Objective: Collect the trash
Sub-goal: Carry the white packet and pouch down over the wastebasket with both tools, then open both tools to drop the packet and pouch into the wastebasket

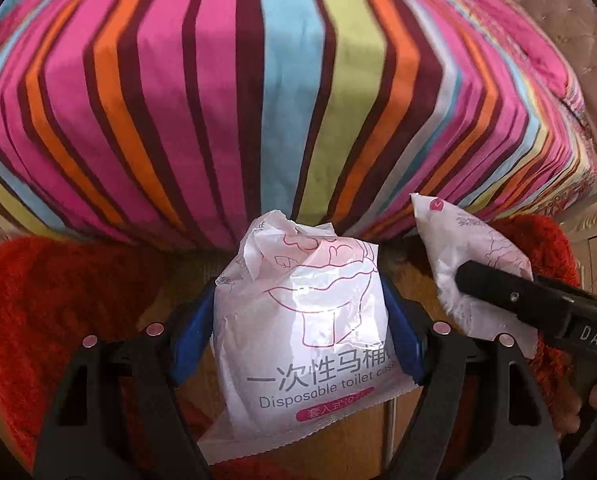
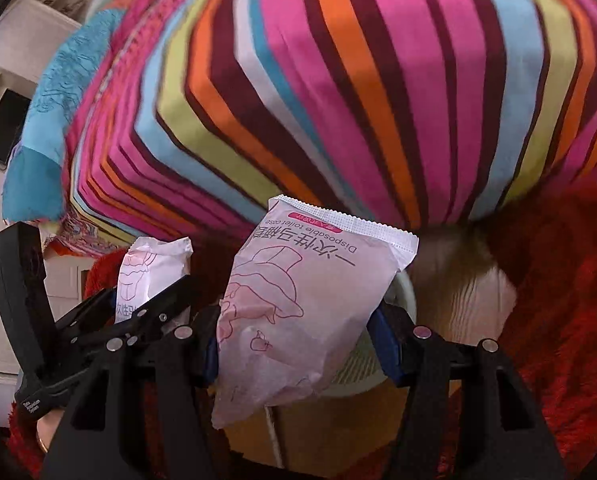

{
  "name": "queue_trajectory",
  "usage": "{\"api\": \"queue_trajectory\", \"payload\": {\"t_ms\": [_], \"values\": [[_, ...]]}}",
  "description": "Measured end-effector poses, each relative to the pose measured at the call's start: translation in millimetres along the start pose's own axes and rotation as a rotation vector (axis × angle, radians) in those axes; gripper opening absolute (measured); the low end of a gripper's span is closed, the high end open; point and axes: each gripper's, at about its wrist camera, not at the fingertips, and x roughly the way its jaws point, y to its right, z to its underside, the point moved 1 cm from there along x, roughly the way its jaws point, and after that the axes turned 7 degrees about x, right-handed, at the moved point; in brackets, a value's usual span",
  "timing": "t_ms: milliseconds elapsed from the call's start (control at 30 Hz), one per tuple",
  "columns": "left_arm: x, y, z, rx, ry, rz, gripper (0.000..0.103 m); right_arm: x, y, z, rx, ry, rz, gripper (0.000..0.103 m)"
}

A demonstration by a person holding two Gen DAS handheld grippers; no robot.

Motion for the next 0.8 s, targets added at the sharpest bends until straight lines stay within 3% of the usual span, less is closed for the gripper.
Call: {"api": "queue_trajectory", "payload": {"t_ms": [367, 800], "values": [[48, -3, 9, -0.051, -0.199, 0.029, 0.075, 52, 19, 2, 0.098, -0.183, 0.044, 0.057], [97, -11, 26, -0.112, -0.411, 0.058, 0.075, 102, 35, 2, 0.197, -0.308, 0.103, 0.057]]}}
